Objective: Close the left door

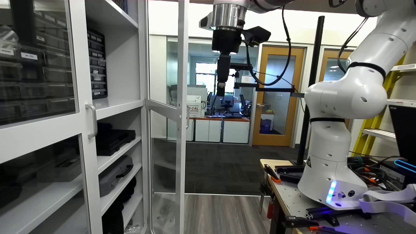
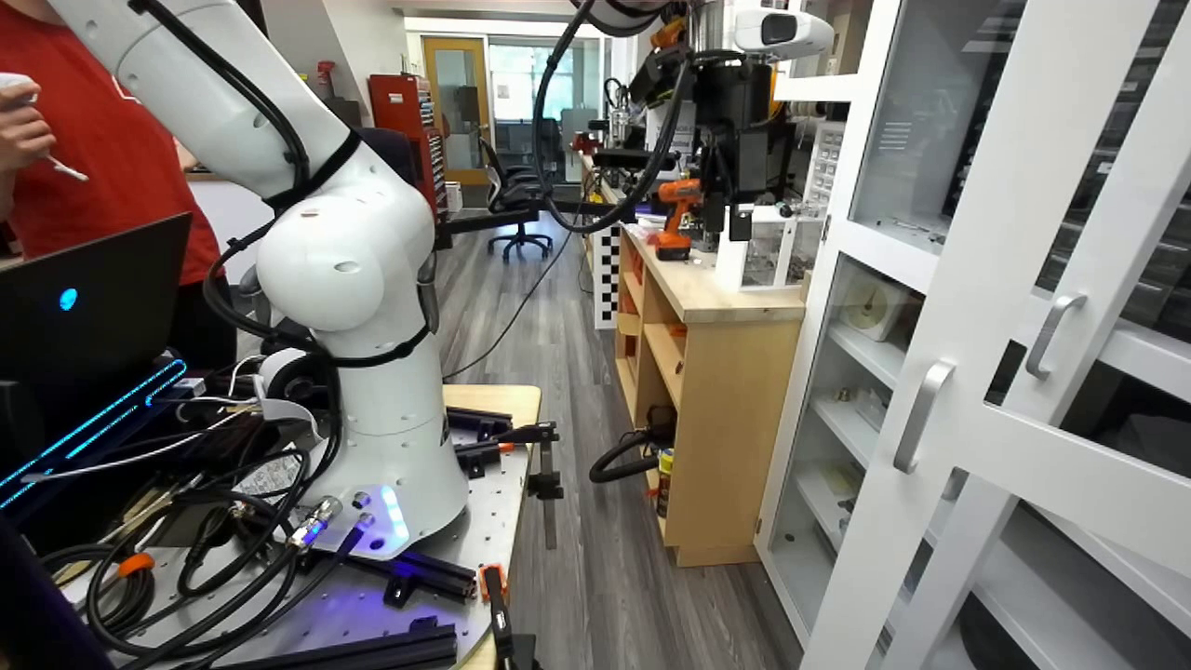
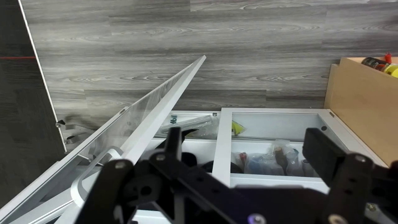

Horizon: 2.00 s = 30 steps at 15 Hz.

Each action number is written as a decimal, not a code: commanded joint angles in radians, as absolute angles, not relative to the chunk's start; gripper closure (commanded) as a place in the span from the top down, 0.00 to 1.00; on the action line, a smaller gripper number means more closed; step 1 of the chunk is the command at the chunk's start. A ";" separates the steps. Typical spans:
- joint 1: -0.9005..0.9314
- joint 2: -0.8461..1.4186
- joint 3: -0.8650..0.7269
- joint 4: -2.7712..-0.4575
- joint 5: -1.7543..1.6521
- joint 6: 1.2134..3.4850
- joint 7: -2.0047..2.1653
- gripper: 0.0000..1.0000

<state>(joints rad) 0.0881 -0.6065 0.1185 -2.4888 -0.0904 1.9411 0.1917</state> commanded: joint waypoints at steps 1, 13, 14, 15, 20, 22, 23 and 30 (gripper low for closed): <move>0.088 -0.698 0.086 -2.564 -0.059 2.006 0.143 1.00; 0.014 -0.718 -0.037 -2.620 -0.064 2.141 0.032 1.00; 0.008 -0.711 -0.042 -2.620 -0.064 2.152 0.025 1.00; 0.004 -0.696 -0.049 -2.615 -0.063 2.166 0.012 1.00; 0.004 -0.664 -0.085 -2.607 -0.050 2.227 -0.058 1.00; 0.002 -0.656 -0.109 -2.607 -0.047 2.253 -0.099 1.00; 0.000 -0.654 -0.122 -2.608 -0.046 2.265 -0.119 1.00; 0.006 -0.633 -0.207 -2.605 -0.022 2.326 -0.258 1.00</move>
<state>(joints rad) 0.0082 -0.6471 -0.1791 -2.6086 -0.0526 2.2867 -0.1877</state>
